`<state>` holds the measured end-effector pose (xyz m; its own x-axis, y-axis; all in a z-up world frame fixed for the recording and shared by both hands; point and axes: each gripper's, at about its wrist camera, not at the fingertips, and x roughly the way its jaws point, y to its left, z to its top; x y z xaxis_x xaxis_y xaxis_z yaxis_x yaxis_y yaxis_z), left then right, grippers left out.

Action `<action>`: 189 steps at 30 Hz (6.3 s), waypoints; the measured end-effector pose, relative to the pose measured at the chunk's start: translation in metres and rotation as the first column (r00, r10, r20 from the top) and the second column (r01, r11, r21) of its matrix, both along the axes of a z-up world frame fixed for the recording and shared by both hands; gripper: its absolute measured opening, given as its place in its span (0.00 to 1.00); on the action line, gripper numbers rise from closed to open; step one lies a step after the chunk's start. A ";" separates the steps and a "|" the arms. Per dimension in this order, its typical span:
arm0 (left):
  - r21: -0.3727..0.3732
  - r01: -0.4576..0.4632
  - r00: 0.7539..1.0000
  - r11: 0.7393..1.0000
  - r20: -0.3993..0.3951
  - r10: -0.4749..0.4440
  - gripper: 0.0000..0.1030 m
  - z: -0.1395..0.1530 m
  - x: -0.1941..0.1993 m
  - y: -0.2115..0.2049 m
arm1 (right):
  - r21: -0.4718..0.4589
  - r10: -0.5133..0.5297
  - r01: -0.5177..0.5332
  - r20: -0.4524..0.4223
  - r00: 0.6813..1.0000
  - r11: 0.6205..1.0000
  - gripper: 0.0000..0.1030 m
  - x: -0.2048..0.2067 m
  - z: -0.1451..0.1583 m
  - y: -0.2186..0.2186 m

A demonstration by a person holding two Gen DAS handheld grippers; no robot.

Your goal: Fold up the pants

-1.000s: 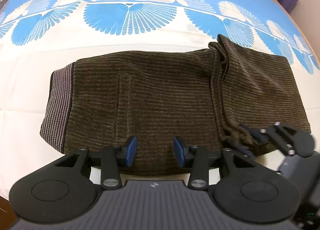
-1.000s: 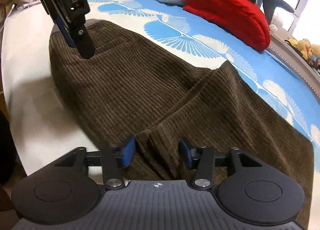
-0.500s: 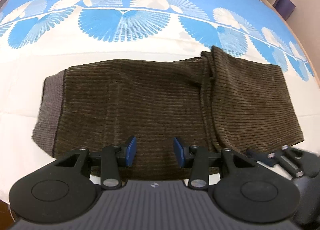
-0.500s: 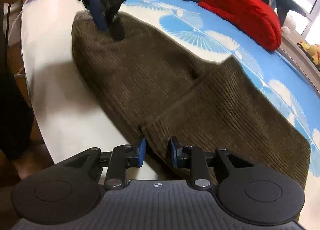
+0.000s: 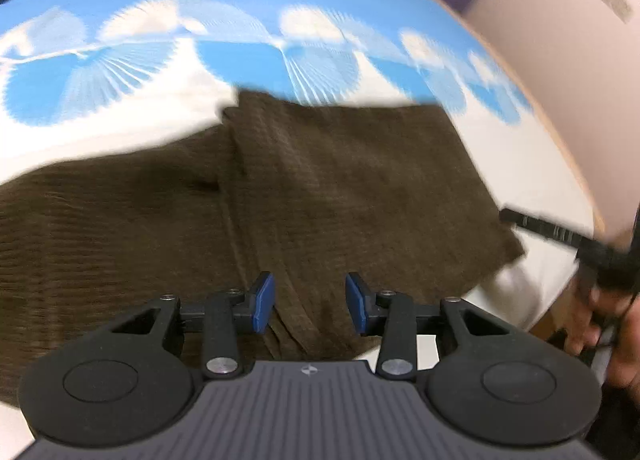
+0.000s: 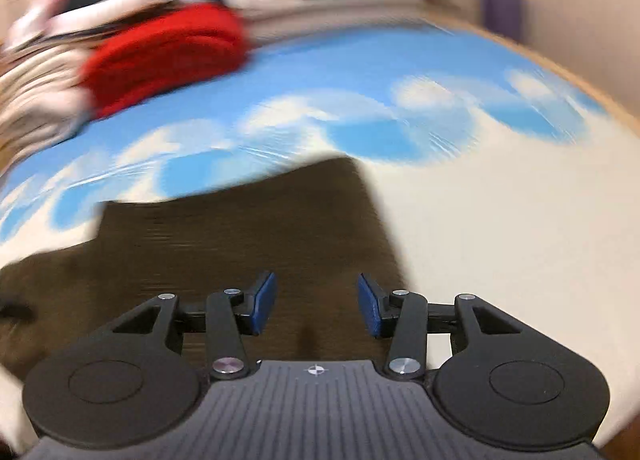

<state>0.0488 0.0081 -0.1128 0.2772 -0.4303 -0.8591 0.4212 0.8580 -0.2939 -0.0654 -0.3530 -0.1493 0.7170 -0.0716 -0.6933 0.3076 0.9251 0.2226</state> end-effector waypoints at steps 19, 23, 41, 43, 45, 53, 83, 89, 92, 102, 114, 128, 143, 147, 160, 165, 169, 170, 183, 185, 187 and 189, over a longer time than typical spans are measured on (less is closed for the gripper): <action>0.223 -0.139 0.965 0.965 0.252 0.080 0.17 -0.019 0.081 -0.048 | 0.249 0.010 0.001 -0.042 0.999 0.968 0.33 -0.008 -0.027 -0.044; 0.147 -0.221 0.966 0.964 0.169 0.195 0.19 -0.021 0.095 -0.033 | 0.246 0.016 -0.007 -0.036 0.999 0.969 0.33 -0.012 -0.026 -0.047; 0.201 -0.097 0.992 0.975 0.103 0.077 0.31 0.035 0.008 -0.037 | 0.239 -0.018 0.038 -0.087 0.996 0.970 0.46 -0.005 -0.037 -0.047; 0.196 -0.123 0.990 0.973 0.089 0.107 0.31 0.015 -0.008 -0.030 | 0.203 -0.007 0.023 -0.081 0.997 0.979 0.44 -0.005 -0.034 -0.042; 0.304 -0.089 0.994 0.949 -0.037 0.105 0.32 -0.024 -0.018 -0.032 | 0.174 0.000 0.013 -0.075 0.997 0.985 0.42 -0.006 -0.032 -0.037; 0.278 -0.131 0.988 0.952 0.120 0.101 0.32 0.002 -0.035 -0.021 | 0.199 -0.050 0.069 -0.099 0.994 0.978 0.47 -0.008 -0.033 -0.038; 0.156 -0.133 0.979 0.979 0.177 0.105 0.41 0.028 -0.029 -0.025 | -0.147 0.113 -0.099 0.086 0.990 0.984 0.28 -0.017 0.017 0.022; 0.027 -0.092 0.979 0.995 0.186 0.086 0.62 0.042 -0.027 -0.031 | -0.306 0.286 -0.227 0.167 0.943 0.925 0.27 -0.026 0.032 0.054; -0.158 -0.060 0.977 0.986 0.193 0.091 0.77 0.059 -0.024 -0.032 | -0.407 0.423 -0.320 0.195 0.885 0.856 0.27 -0.037 0.036 0.081; -0.183 -0.088 0.985 0.979 0.128 0.113 0.67 0.051 0.007 -0.058 | -0.607 0.812 -0.575 0.223 0.539 0.549 0.27 -0.081 0.043 0.162; -0.017 -0.226 0.962 0.974 0.152 0.226 0.18 0.079 0.032 0.104 | -0.058 0.655 -0.735 0.505 0.563 0.676 0.47 -0.044 0.089 0.122; -0.033 -0.528 0.840 0.849 -0.168 0.516 0.87 -0.027 0.072 0.290 | 0.364 0.569 -0.549 0.061 0.820 0.752 0.70 0.078 0.004 0.199; -0.195 -0.437 0.899 0.878 -0.136 0.417 0.38 -0.005 0.117 0.225 | 0.339 0.495 -0.469 0.010 0.869 0.816 0.27 0.135 0.027 0.210; -0.305 -0.386 0.921 0.871 -0.085 0.379 0.38 0.017 0.145 0.167 | 0.289 0.436 -0.437 0.070 0.897 0.852 0.26 0.156 0.068 0.148; -0.093 -0.198 0.955 0.976 0.208 0.213 0.30 0.022 0.156 0.045 | -0.002 0.151 -0.151 -0.040 0.988 0.989 0.38 0.182 0.032 0.010; 0.110 -0.045 0.998 0.993 0.056 0.039 0.29 -0.038 0.150 0.013 | -0.049 0.389 -0.395 -0.105 0.915 0.917 0.38 0.188 0.019 0.043; 0.192 -0.091 0.994 0.977 0.076 0.077 0.33 -0.038 0.150 0.011 | -0.047 0.439 -0.463 -0.243 0.865 0.885 0.37 0.196 0.000 0.056; 0.173 -0.123 0.988 0.977 0.117 0.103 0.33 -0.029 0.151 0.012 | -0.040 0.438 -0.458 -0.233 0.868 0.888 0.37 0.197 0.007 0.057; 0.129 -0.347 0.923 0.929 0.225 0.313 0.30 -0.038 0.208 -0.013 | -0.141 0.263 -0.248 0.098 0.960 0.958 0.37 0.280 0.039 0.064; 0.066 -0.366 0.898 0.928 0.285 0.334 0.30 -0.021 0.210 -0.018 | -0.116 0.235 -0.225 0.077 0.969 0.967 0.37 0.298 0.030 0.064; 0.043 -0.367 0.892 0.929 0.298 0.339 0.30 -0.019 0.217 -0.023 | -0.124 0.232 -0.226 0.034 0.972 0.966 0.37 0.321 0.017 0.063; 0.077 -0.353 0.914 0.932 0.239 0.327 0.31 -0.037 0.231 -0.027 | -0.178 0.239 -0.238 -0.017 0.971 0.955 0.37 0.330 0.001 0.069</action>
<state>0.2794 -0.0193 -0.1502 0.5757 -0.1779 -0.7981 0.1405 0.9831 -0.1178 0.2644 -0.2839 -0.1480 0.7312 -0.0198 -0.6819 0.0725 0.9962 0.0489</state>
